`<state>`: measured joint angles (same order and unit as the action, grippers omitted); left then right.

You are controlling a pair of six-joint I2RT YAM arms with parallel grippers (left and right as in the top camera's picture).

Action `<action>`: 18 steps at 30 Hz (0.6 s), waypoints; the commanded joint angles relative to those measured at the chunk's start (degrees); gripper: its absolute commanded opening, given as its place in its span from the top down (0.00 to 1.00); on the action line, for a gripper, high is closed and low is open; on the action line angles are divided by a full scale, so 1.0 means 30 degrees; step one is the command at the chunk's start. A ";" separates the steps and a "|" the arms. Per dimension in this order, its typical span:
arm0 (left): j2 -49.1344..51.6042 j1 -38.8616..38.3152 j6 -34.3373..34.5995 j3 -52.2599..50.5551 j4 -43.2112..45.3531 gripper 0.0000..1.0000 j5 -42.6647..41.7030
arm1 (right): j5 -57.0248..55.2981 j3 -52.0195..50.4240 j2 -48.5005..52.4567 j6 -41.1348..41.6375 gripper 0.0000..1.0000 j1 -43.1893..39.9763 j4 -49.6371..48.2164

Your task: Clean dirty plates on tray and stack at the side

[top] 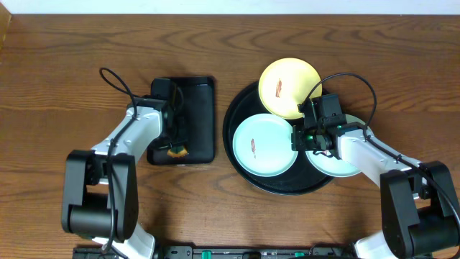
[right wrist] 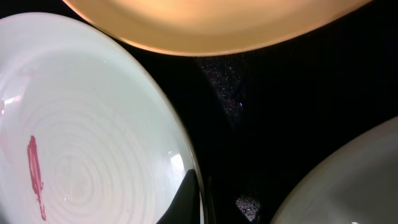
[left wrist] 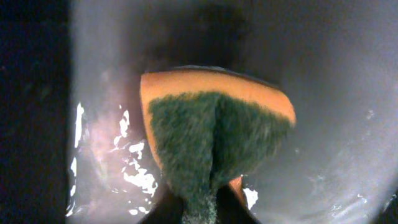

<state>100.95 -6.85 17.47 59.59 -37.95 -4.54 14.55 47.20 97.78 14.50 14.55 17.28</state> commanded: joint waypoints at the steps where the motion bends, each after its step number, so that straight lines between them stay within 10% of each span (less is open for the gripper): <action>1: -0.1188 0.0044 -0.0029 0.0474 -0.0189 0.65 0.0007 | -0.0481 -0.0321 0.0619 0.0226 0.98 0.0146 0.0357; 8: -0.0459 0.0044 -0.0022 -0.0306 0.0372 0.52 0.0000 | -0.0481 -0.0321 0.0619 0.0226 0.97 0.0146 0.0357; 13: 0.0685 0.0044 -0.0022 -0.0962 0.0801 0.89 -0.0627 | -0.0488 -0.0321 0.0619 0.0219 0.96 0.0036 0.0160; 18: 0.0714 0.0029 -0.0087 -0.0459 0.0372 0.93 -0.1705 | -0.0488 -0.0321 0.0627 0.0051 0.94 0.0007 -0.0299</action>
<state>101.80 -6.74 17.74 58.04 -34.74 -5.72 14.55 47.18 97.89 14.66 14.57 16.80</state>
